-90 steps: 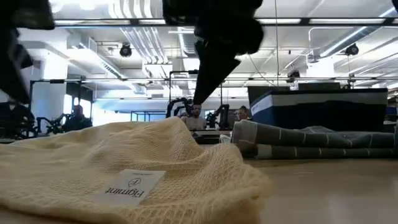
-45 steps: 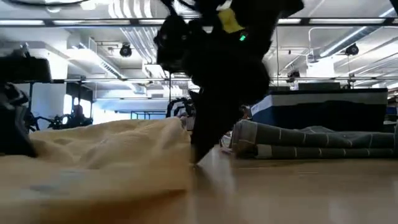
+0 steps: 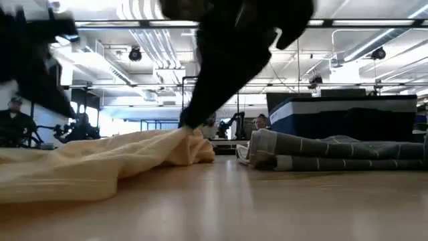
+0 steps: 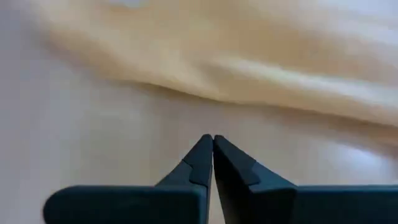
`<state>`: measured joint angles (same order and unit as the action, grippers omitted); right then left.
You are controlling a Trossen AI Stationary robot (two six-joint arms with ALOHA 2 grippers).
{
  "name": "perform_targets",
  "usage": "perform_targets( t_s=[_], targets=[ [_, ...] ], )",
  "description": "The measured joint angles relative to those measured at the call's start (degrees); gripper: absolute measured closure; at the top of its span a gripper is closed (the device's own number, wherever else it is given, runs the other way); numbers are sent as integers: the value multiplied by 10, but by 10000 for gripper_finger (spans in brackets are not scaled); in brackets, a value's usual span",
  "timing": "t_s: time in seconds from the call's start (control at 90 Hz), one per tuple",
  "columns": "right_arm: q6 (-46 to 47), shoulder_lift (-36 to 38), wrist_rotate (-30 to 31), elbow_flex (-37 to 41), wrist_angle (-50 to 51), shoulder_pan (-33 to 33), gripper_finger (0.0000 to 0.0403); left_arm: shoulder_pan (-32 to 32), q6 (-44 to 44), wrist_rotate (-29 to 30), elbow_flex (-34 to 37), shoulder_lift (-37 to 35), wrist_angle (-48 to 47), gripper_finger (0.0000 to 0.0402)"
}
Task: Fold towel
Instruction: Fold the yellow kitchen towel
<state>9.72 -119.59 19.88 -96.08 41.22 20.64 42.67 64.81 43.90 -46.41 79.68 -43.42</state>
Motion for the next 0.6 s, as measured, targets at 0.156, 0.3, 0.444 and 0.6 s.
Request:
perform_targets(
  t_s=[0.156,0.3,0.444,0.6],
  targets=[
    [-43,22,112,-4,18,-66,403,13,-29,-30,-13,-1,107,401],
    [-41,11,42,12,-48,-134,403,15,-40,-50,22,34,209,401],
    [-27,-24,-39,34,-100,-157,403,14,-28,-61,57,79,244,401],
    [2,-53,-55,46,-84,-148,403,14,85,-86,86,109,133,401]
  ],
)
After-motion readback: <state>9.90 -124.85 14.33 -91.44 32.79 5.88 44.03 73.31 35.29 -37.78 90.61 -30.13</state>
